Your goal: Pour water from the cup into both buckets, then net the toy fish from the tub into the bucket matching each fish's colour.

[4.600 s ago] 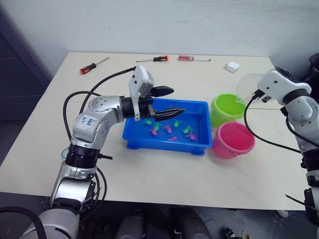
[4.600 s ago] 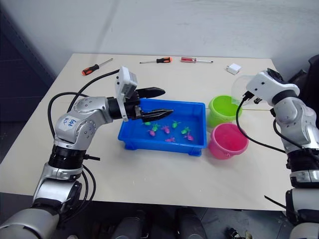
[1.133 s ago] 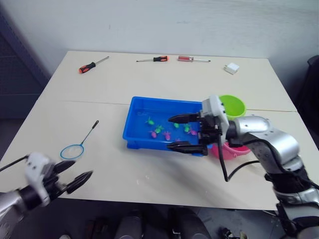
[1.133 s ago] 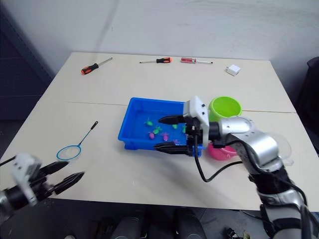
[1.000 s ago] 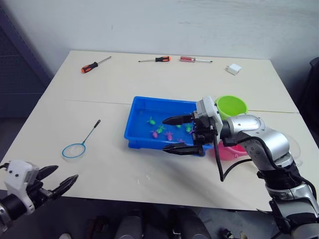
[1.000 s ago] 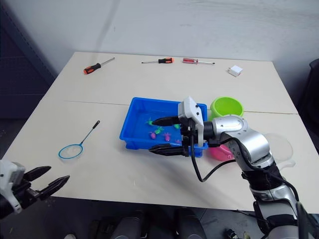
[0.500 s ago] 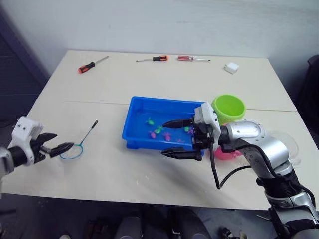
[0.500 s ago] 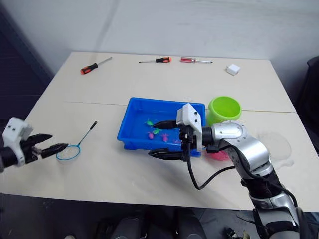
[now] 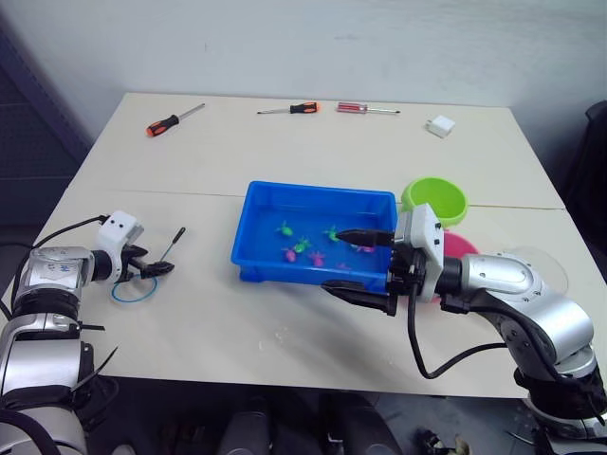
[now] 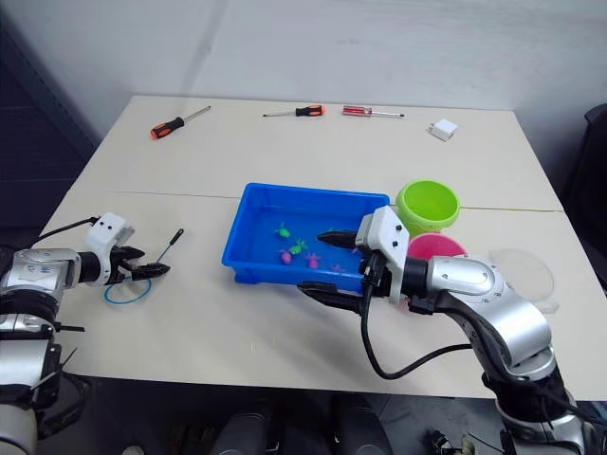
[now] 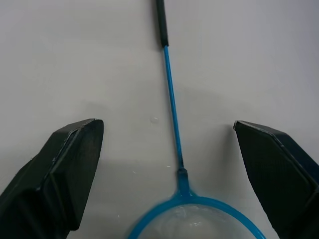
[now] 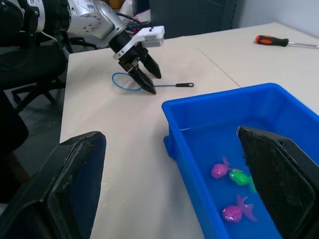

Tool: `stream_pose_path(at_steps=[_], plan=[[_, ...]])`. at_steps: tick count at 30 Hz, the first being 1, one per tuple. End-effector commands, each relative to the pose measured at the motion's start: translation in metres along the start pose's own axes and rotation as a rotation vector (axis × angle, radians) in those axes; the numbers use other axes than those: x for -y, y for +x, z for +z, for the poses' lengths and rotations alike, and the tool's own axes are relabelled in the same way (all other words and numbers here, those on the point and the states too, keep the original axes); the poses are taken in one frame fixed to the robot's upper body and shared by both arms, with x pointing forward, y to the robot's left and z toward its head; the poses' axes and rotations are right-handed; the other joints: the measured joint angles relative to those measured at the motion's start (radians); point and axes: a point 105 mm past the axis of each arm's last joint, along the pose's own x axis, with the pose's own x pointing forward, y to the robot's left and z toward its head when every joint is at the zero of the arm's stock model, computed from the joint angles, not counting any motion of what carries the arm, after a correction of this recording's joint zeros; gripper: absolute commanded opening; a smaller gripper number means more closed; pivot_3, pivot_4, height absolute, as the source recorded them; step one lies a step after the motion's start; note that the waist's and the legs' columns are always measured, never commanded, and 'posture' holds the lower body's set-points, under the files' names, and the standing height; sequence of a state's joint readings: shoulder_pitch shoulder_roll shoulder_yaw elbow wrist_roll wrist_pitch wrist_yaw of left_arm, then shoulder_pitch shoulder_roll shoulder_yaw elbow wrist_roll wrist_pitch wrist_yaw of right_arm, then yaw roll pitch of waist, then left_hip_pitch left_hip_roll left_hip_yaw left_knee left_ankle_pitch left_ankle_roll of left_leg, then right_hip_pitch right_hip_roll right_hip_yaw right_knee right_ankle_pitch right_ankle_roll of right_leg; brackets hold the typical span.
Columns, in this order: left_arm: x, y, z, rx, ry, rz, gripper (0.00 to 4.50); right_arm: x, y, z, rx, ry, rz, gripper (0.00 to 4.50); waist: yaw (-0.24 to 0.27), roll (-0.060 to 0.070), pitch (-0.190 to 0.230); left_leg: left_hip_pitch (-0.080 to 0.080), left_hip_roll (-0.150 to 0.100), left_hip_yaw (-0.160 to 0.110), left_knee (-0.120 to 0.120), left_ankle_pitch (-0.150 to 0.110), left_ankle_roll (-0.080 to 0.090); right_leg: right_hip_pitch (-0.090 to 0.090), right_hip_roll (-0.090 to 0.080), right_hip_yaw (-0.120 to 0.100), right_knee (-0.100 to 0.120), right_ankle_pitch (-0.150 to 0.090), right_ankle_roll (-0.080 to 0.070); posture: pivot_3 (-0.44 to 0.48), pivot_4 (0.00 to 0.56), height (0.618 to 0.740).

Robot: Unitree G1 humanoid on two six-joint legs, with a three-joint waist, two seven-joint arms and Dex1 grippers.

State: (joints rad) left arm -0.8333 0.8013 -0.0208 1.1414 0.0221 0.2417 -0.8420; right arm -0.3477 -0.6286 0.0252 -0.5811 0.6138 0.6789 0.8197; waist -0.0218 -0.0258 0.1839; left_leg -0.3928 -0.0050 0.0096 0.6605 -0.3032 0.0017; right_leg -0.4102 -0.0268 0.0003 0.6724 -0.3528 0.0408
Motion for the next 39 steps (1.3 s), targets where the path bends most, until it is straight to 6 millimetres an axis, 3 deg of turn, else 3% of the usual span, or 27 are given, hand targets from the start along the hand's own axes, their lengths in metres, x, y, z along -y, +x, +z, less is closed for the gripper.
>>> stream_pose_path(at_steps=[1, 8, 9, 12, 18, 19, 22, 26, 28, 31, 37, 39], plan=[[-0.001, 0.005, -0.012, -0.046, -0.015, 0.023, 3.22, -0.003, -0.005, 0.011, 0.019, -0.043, -0.025, 4.50, 0.000, 0.000, 0.000, 0.001, 0.000, 0.000, 0.000, 0.000, 0.000, 0.000, 0.000, 0.000, 0.000, 0.000, 0.000, 0.000, 0.150, 0.740], [0.005, 0.011, -0.007, 0.001, -0.027, -0.003, 0.21, -0.002, -0.014, 0.011, -0.011, -0.053, -0.044, 4.50, 0.000, 0.000, 0.000, 0.002, 0.000, 0.000, 0.001, 0.000, 0.000, 0.001, 0.000, 0.000, 0.003, 0.000, 0.000, 0.000, 0.150, 0.740], [0.004, 0.010, -0.006, 0.007, -0.028, -0.001, 0.09, -0.001, -0.014, 0.011, -0.018, -0.057, -0.042, 4.50, 0.000, 0.000, 0.000, 0.002, 0.000, 0.000, 0.001, 0.000, 0.000, 0.001, 0.000, 0.000, 0.003, 0.000, 0.000, 0.000, 0.150, 0.740], [0.002, 0.002, 0.010, 0.063, 0.006, -0.020, 0.09, -0.001, -0.015, 0.011, -0.029, -0.062, -0.032, 4.50, 0.000, 0.000, 0.000, 0.002, 0.000, 0.000, 0.001, 0.000, 0.000, 0.001, 0.000, 0.000, 0.003, 0.000, 0.000, 0.000, 0.150, 0.740], [0.014, -0.038, 0.099, 0.384, 0.145, -0.151, 0.09, 0.002, -0.025, 0.019, -0.039, -0.037, 0.005, 4.50, 0.001, -0.001, 0.000, 0.000, 0.000, 0.000, 0.002, 0.000, 0.000, 0.000, 0.000, 0.000, 0.003, 0.000, 0.000, 0.000, 0.150, 0.740], [0.026, -0.047, 0.113, 0.423, 0.219, -0.196, 0.09, 0.004, -0.027, 0.021, -0.039, -0.035, 0.007, 4.50, 0.002, -0.002, 0.001, -0.001, 0.000, -0.001, 0.003, 0.000, 0.000, 0.000, 0.000, -0.001, 0.003, 0.000, 0.000, 0.000, 0.150, 0.740], [0.093, -0.068, 0.142, 0.487, 0.488, -0.413, 0.09, 0.011, -0.034, 0.030, -0.043, -0.039, 0.013, 4.50, 0.002, -0.002, 0.001, -0.002, 0.000, -0.001, 0.003, 0.001, -0.001, -0.001, 0.000, -0.001, 0.003, 0.000, 0.000, 0.000, 0.150, 0.740], [0.169, -0.072, 0.127, 0.430, 0.806, -0.651, 0.09, 0.014, -0.034, 0.037, -0.056, -0.045, 0.048, 4.50, -0.001, -0.002, 0.001, -0.003, 0.000, -0.001, 0.003, 0.002, -0.003, 0.000, 0.000, 0.000, 0.003, 0.000, 0.000, 0.000, 0.150, 0.740], [0.193, -0.071, 0.120, 0.411, 0.887, -0.722, 0.09, 0.013, -0.032, 0.038, -0.073, -0.049, 0.078, 4.50, -0.002, -0.002, 0.001, -0.002, 0.000, -0.001, 0.003, 0.002, -0.004, 0.001, 0.000, 0.001, 0.003, 0.000, 0.001, 0.000, 0.150, 0.740], [0.215, -0.064, 0.121, 0.415, 0.993, -0.734, 0.09, 0.009, -0.025, 0.031, -0.111, -0.073, 0.122, 4.50, -0.007, -0.001, 0.001, -0.001, 0.000, 0.000, 0.003, 0.002, -0.004, 0.001, 0.000, 0.002, 0.001, 0.000, 0.001, 0.000, 0.150, 0.740], [0.236, -0.058, 0.130, 0.448, 1.056, -0.764, 0.09, 0.004, -0.011, 0.012, -0.171, -0.105, 0.158, 4.50, -0.003, -0.001, 0.001, 0.001, 0.000, 0.000, 0.003, 0.002, 0.000, 0.002, 0.002, 0.002, 0.003, 0.000, 0.001, 0.000, 0.150, 0.740], [0.243, -0.058, 0.127, 0.445, 1.068, -0.802, 0.00, 0.009, -0.006, 0.006, -0.192, -0.129, 0.141, 3.85, -0.003, -0.001, 0.001, 0.001, 0.000, 0.000, 0.004, 0.002, 0.000, 0.002, 0.002, 0.002, 0.003, 0.000, 0.001, 0.000, 0.150, 0.740]])
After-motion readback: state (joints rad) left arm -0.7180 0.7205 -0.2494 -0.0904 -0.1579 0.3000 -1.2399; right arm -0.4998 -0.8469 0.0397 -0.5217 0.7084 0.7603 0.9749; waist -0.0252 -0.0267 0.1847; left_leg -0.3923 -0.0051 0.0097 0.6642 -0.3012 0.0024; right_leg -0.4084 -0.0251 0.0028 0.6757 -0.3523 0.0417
